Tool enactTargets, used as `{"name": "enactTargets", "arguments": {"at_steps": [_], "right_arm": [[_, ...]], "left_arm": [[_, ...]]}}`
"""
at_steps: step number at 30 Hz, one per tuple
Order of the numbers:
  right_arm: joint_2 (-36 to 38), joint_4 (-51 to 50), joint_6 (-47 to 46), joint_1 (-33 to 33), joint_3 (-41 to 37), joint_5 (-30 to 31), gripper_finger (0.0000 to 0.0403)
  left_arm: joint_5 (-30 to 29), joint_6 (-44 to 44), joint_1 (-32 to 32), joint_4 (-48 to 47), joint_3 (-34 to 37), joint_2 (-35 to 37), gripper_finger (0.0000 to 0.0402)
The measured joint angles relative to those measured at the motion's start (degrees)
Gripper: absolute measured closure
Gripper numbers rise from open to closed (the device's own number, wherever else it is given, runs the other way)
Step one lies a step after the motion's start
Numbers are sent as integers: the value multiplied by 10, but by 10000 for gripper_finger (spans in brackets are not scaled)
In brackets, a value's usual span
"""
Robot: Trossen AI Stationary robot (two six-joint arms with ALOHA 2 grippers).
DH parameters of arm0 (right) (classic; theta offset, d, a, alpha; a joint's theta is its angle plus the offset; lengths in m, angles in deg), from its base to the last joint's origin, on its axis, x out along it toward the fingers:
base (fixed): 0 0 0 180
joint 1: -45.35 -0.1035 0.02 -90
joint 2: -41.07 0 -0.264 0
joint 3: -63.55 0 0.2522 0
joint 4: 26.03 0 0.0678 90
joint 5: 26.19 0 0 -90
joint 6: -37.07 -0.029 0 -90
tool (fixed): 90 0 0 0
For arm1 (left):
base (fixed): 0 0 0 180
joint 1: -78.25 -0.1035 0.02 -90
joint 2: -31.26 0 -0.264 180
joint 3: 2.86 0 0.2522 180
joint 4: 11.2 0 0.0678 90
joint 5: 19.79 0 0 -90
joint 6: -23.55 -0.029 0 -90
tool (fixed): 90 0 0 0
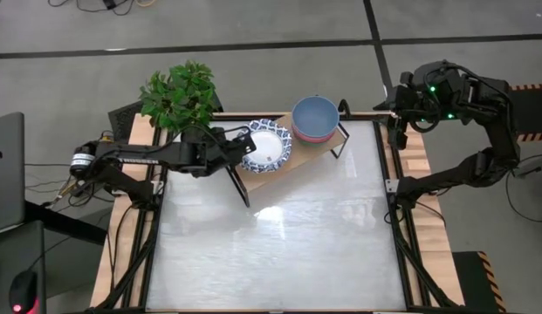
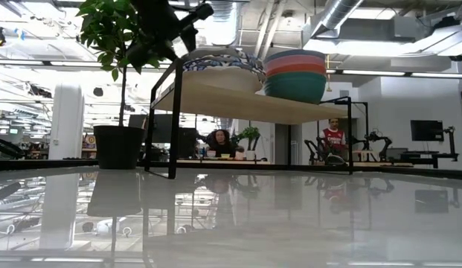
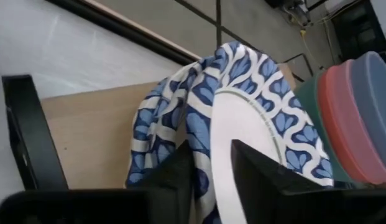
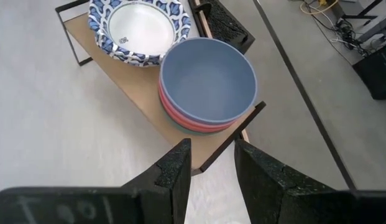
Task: Place and stack bowls onto a shelf
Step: Stack the white and blue patterned bowl on the white and blue patterned bowl on the shelf
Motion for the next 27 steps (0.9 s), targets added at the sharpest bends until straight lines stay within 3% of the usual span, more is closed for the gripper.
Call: {"name": "enactTargets", "arguments": {"at_steps": [17, 27], "right_arm": [[0, 0, 0, 0, 0, 0, 253], [0, 0, 0, 0, 0, 0, 253]], "left_arm": [[31, -77, 2, 0, 0, 17, 145], [40, -103, 2, -3, 0, 43, 108]]}}
